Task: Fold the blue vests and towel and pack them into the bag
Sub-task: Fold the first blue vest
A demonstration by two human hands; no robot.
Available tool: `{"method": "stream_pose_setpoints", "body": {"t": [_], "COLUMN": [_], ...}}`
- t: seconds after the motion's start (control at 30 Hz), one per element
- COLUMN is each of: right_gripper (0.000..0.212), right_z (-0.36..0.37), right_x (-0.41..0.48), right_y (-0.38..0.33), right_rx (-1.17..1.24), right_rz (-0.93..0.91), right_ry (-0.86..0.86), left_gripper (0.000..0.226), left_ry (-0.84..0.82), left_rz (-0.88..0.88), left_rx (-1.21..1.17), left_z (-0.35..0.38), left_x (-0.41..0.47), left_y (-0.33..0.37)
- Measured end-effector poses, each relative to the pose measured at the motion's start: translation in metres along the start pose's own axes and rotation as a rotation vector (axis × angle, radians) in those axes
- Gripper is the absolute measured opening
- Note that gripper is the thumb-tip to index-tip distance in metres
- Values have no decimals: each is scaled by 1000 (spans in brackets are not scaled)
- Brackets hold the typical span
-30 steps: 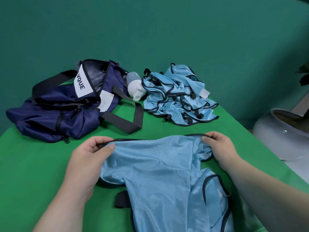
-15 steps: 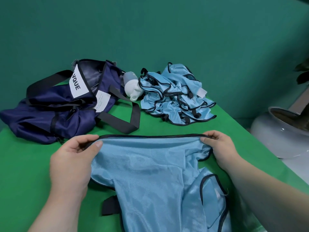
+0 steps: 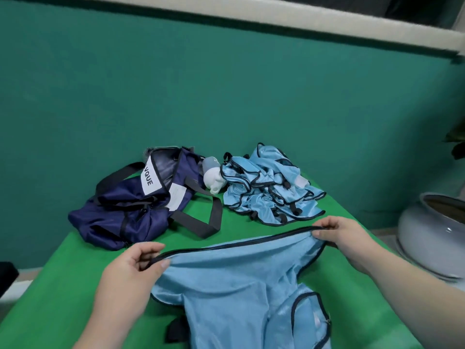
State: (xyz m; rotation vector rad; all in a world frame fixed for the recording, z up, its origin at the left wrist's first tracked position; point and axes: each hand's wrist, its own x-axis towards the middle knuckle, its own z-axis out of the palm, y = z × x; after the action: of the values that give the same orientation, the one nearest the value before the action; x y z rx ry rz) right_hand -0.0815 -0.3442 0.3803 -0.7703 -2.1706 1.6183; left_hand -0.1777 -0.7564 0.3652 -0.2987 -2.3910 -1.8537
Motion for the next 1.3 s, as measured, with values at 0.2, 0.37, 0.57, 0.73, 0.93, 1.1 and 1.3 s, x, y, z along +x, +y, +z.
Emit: {"method": "stream_pose_setpoints", "body": {"t": [0.2,0.37,0.57,0.73,0.93,1.1,1.3], "right_gripper": [18,22,23,23,20,19,15], "right_z": [-41,-77,-121,-152,-164,-167,-175], "right_x": [-52,-120,-190,-220,-234,-254,-268], "right_y": [-88,-163,-209,-220,-226,-240,-254], "right_rx": [30,20,122,58,-171,-238,-333], "right_rz": [-108,-231,-326,-390,-426,-439,-536], "right_ry": [-163,-246,-332,-362,-336,-301,-199], "left_gripper": [24,14,49,43,15,10,9], "left_ry": [2,43,-318,-358,-220,-206,-164], "left_rz": [152,154,45,58,157,150,124], "left_rx": [323,245,-183,-20,381,401,310], "left_z": [-56,-101,-145,-170,-177,-181,-179], "left_x": [-28,-70,-126,-150,-168,-175,-179], "left_y": [105,190,263,278,297,307,321]}}
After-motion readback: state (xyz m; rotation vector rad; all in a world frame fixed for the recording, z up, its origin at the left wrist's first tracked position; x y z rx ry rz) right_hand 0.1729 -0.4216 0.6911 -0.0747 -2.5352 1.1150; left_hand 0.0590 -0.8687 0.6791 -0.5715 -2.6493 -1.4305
